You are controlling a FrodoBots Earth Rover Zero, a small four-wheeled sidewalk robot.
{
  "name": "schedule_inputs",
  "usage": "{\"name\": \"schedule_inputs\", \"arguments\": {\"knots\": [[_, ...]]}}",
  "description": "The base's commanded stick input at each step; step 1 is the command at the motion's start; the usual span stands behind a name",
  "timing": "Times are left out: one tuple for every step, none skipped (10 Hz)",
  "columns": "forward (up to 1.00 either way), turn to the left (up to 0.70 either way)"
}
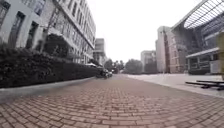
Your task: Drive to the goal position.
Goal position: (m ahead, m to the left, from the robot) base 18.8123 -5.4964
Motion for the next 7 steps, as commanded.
{"name": "schedule_inputs", "arguments": {"knots": [[0.45,0.00],[0.45,0.00],[0.45,0.00],[0.45,0.00],[0.45,0.00],[0.45,0.00],[0.45,0.00]]}}
